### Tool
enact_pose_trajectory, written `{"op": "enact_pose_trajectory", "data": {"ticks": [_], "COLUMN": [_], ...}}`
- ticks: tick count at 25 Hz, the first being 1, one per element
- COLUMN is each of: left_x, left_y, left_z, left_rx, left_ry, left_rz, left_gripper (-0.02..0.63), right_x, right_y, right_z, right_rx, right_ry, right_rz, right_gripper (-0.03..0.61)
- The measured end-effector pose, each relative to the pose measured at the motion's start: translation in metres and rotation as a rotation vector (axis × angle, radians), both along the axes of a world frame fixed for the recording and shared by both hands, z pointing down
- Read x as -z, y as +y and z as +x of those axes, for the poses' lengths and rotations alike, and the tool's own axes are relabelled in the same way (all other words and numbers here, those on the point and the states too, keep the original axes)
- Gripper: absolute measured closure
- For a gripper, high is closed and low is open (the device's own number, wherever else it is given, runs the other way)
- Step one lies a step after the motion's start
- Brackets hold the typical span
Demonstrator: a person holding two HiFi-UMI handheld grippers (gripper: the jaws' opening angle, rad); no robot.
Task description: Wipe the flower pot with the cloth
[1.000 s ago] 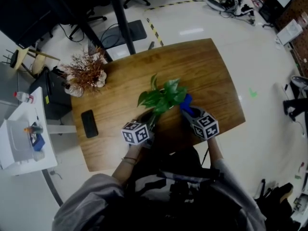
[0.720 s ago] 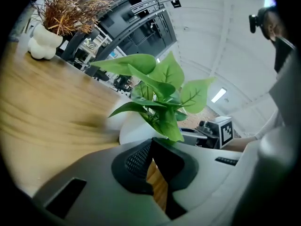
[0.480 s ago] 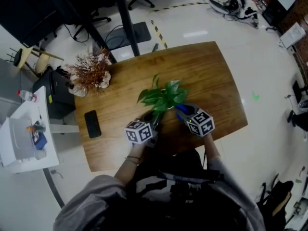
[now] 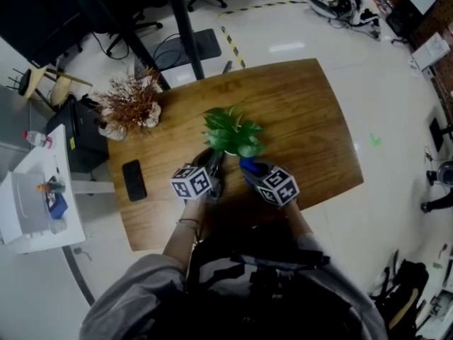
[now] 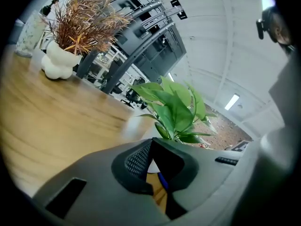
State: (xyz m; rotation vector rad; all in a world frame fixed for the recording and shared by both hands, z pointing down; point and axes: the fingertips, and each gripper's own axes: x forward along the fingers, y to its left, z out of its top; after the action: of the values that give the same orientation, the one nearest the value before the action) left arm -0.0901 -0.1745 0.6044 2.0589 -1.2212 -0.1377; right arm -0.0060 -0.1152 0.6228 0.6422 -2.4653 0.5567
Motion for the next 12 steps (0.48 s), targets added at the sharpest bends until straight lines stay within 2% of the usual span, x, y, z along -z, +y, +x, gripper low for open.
{"op": "enact_pose_trajectory", "data": {"ticks": [6, 12], "left_x": [0.003, 0.002], "left_y": [0.001, 0.024], "left_z": [-0.002, 0.006], "left_rx": [0.001, -0.014], "left_ry": [-0.01, 0.011], "left_rz": [0.006, -0.004], "left_gripper": [0.607, 0.607], "right_x": [0.001, 0.021], "right_y": [0.007, -0.03], "right_z": [0.007, 0.045], "right_rx": [-0.001, -0.087], "right_ry": [0.002, 0.024], "right_rz": [-0.001, 0.08], "right_gripper": [0.52, 0.52]}}
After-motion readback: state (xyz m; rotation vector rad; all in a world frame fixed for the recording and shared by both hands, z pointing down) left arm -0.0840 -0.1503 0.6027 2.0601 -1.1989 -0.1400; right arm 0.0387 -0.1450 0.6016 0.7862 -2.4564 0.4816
